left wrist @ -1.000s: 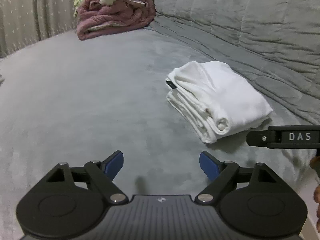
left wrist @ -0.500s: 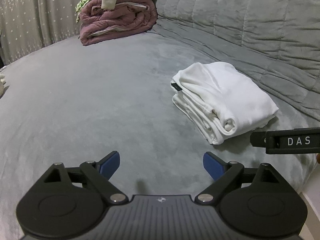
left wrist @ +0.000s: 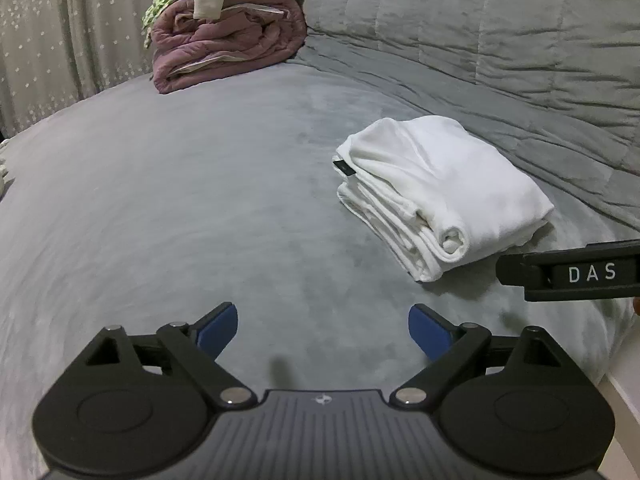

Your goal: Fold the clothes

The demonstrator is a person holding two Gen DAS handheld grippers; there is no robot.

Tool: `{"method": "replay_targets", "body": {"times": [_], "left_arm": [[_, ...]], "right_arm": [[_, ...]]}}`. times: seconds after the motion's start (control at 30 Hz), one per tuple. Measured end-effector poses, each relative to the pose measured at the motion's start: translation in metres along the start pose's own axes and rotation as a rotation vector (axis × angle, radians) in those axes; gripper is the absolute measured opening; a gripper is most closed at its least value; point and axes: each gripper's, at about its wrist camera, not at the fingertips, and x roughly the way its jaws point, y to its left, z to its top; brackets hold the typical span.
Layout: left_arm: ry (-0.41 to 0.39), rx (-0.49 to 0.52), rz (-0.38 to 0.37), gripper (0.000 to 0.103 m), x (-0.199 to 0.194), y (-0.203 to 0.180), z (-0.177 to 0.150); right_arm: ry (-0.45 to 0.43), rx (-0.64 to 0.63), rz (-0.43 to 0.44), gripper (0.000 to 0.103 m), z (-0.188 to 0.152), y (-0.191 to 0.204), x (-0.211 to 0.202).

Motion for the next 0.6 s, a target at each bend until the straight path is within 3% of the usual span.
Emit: {"method": "replay_targets", "body": {"times": [0.6], "left_arm": [[0.027,0.005,-0.015,0.099,0.0042,-0.0044,-0.0052]], "right_arm": [[-0.003,-0.027,-0.009,0.103,-0.0004,0.0034,0.0004]]}}
